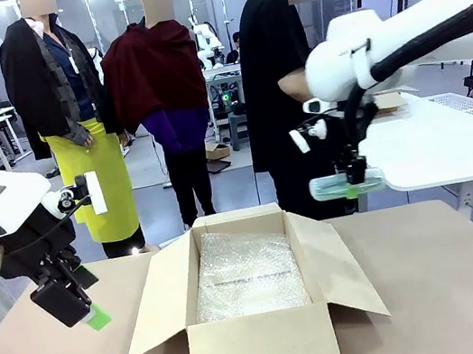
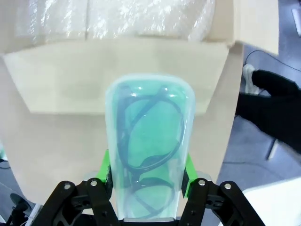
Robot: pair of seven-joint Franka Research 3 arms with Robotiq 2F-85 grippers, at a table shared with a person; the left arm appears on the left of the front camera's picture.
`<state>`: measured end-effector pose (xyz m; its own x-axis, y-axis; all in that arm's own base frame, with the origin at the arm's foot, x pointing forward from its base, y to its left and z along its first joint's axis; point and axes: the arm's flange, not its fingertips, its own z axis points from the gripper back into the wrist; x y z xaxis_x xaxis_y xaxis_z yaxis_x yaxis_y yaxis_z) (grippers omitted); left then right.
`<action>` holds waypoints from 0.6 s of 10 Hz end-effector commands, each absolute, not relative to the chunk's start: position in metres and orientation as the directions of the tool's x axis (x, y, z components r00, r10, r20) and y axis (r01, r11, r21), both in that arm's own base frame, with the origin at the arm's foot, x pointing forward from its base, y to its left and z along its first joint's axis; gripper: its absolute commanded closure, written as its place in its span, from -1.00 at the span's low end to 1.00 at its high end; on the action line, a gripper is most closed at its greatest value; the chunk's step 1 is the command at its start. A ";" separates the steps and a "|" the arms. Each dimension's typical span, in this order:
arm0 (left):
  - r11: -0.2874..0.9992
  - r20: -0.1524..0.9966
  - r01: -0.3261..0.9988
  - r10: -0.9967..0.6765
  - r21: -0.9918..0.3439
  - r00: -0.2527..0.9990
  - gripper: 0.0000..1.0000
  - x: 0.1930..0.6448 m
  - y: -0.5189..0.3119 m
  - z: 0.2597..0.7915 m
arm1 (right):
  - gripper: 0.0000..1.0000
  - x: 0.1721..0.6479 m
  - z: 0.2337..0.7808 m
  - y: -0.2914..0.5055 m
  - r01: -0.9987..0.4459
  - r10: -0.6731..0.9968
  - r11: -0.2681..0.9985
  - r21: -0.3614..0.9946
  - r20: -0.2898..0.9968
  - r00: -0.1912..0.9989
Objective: Pack the glasses set securely to prepare it for shipping.
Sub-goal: Place the Glasses case inside the Package Box.
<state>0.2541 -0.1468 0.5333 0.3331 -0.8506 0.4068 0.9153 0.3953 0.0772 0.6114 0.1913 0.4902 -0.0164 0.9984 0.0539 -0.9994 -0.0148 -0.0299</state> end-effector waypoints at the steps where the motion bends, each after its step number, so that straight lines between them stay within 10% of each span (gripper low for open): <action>1: 0.390 0.417 0.918 -0.849 0.078 0.325 -1.00 0.256 -0.146 0.534 | 0.28 0.637 0.473 0.258 -0.999 0.999 -0.032 -0.027 0.041 -0.033; 6: 0.390 0.417 0.918 -0.849 0.078 0.325 -1.00 0.256 -0.146 0.534 | 0.28 0.656 0.415 0.411 -1.000 1.000 -0.012 -0.019 0.022 -0.012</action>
<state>0.2544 -0.1465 0.5334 0.3340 -0.8503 0.4068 0.9149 0.3963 0.0770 0.6306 0.3992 0.4080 -0.0441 0.9977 0.0516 -0.9988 -0.0430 -0.0218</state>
